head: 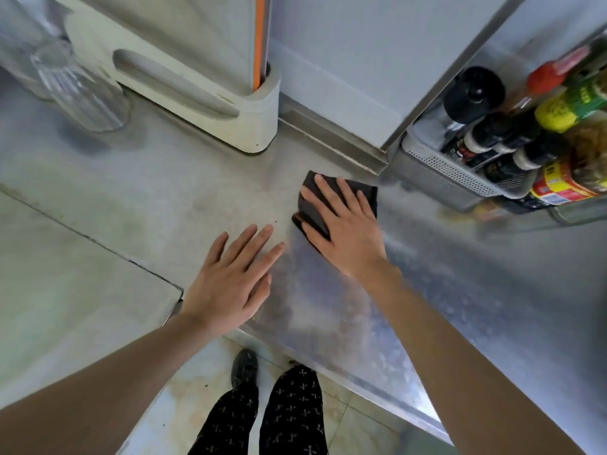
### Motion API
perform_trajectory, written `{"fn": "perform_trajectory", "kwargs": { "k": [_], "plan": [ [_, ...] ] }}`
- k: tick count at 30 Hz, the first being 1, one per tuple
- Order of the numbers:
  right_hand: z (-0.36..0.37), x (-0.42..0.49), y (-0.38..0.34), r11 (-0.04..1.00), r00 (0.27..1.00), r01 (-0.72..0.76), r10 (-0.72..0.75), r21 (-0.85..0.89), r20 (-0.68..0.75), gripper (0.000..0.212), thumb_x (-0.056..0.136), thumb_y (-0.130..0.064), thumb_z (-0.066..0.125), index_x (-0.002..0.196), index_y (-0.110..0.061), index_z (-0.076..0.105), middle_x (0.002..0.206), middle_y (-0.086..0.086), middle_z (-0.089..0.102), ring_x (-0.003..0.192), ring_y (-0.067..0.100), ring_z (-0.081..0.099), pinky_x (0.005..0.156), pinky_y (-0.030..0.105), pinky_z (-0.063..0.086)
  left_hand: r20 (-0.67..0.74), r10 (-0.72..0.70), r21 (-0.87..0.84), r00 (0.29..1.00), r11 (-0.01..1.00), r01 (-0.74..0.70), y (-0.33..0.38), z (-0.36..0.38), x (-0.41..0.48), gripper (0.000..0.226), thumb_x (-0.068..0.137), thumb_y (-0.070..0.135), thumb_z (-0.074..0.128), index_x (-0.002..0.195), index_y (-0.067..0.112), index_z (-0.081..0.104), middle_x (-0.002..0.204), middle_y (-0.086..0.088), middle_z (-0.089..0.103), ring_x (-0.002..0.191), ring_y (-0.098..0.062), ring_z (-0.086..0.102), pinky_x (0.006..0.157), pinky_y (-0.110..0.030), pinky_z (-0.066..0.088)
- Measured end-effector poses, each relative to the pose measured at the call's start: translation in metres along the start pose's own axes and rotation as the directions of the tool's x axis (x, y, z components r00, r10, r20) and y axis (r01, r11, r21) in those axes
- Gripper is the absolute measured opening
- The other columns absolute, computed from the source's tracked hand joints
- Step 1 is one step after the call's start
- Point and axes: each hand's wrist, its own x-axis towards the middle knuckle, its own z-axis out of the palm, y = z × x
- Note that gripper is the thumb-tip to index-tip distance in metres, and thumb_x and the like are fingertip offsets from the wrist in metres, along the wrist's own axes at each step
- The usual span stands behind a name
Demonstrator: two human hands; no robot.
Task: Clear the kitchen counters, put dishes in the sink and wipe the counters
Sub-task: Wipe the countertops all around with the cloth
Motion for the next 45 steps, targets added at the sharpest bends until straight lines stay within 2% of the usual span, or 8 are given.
{"fn": "perform_trajectory", "kwargs": {
  "k": [6,14,17,21,26,33,40,45],
  "plan": [
    [0.004,0.046,-0.037,0.954,0.955,-0.295,0.296,0.048,-0.006,0.057,0.097,-0.054,0.021,0.149,-0.033,0.011,0.159,-0.003,0.002,0.145,0.031,0.000,0.116,0.046,0.004,-0.047,0.003,0.013,0.999,1.000,-0.003,0.000,0.003,0.001,0.045,0.093,0.030,0.036,0.134,0.014,0.046,0.145,-0.013,0.039,0.134,-0.029,0.036,0.107,-0.050,0.027],
    [-0.023,0.043,-0.015,0.965,0.986,0.135,-0.153,0.227,0.067,0.059,0.097,-0.053,0.024,0.149,-0.026,0.018,0.159,-0.002,0.009,0.146,0.022,0.003,0.117,0.042,0.004,-0.216,-0.193,-0.087,0.957,0.980,0.178,0.009,-0.008,0.001,0.038,0.084,0.023,0.052,0.118,0.007,0.045,0.127,-0.015,0.047,0.117,-0.031,0.048,0.102,-0.047,0.032],
    [-0.020,0.000,0.036,0.955,0.986,-0.051,0.095,0.292,-0.139,0.052,0.097,-0.040,0.026,0.139,-0.014,0.042,0.152,0.006,0.031,0.139,0.025,0.027,0.113,0.041,0.023,-0.245,-0.225,-0.122,0.943,0.972,0.200,0.020,-0.025,0.033,0.035,0.088,0.025,0.046,0.118,0.008,0.051,0.129,-0.014,0.050,0.119,-0.031,0.046,0.103,-0.047,0.031],
    [0.001,-0.033,0.066,0.971,0.974,-0.180,0.198,0.159,-0.109,0.053,0.096,-0.034,0.026,0.138,-0.007,0.042,0.149,0.013,0.035,0.137,0.033,0.032,0.112,0.045,0.023,-0.194,-0.395,-0.177,0.898,0.914,0.364,0.045,-0.038,0.109,0.047,0.094,0.037,0.033,0.124,0.006,0.053,0.137,-0.014,0.048,0.128,-0.029,0.042,0.108,-0.040,0.026],
    [0.004,-0.028,0.066,0.987,0.986,-0.163,0.163,0.012,-0.021,0.058,0.097,-0.039,0.015,0.148,-0.014,0.021,0.156,0.007,0.020,0.144,0.028,0.018,0.114,0.046,0.019,-0.018,-0.574,-0.053,0.819,0.818,0.572,0.060,-0.021,0.160,0.062,0.098,0.042,0.017,0.147,0.004,0.012,0.156,-0.012,0.013,0.144,-0.026,0.008,0.116,-0.042,0.002],
    [0.004,-0.029,0.069,0.990,0.990,-0.141,0.141,-0.019,0.011,0.058,0.097,-0.041,0.008,0.150,-0.018,0.011,0.158,0.004,0.010,0.146,0.026,0.007,0.116,0.044,0.010,-0.025,-0.460,0.027,0.888,0.887,0.461,0.056,-0.011,0.115,0.059,0.096,0.043,0.012,0.149,0.015,0.008,0.158,-0.001,0.006,0.145,-0.022,0.002,0.113,-0.042,-0.008],
    [0.004,-0.029,0.069,0.990,0.990,-0.139,0.139,-0.012,0.015,0.059,0.096,-0.042,0.006,0.150,-0.018,0.009,0.159,0.003,0.007,0.146,0.025,0.005,0.117,0.044,0.010,0.050,0.036,0.154,0.998,0.987,-0.043,0.057,-0.005,0.054,0.056,0.094,0.047,0.027,0.143,0.022,0.035,0.150,0.001,0.033,0.139,-0.026,0.029,0.110,-0.049,0.012],
    [0.005,-0.029,0.069,0.990,0.990,-0.139,0.139,-0.014,-0.010,0.059,0.096,-0.041,0.008,0.150,-0.017,0.015,0.158,0.005,0.012,0.145,0.028,0.010,0.116,0.046,0.014,-0.088,-0.423,0.048,0.902,0.903,0.428,0.043,-0.006,0.072,0.056,0.093,0.047,0.022,0.143,0.027,0.033,0.152,0.003,0.029,0.141,-0.031,0.021,0.108,-0.055,0.008]
  ]
}}
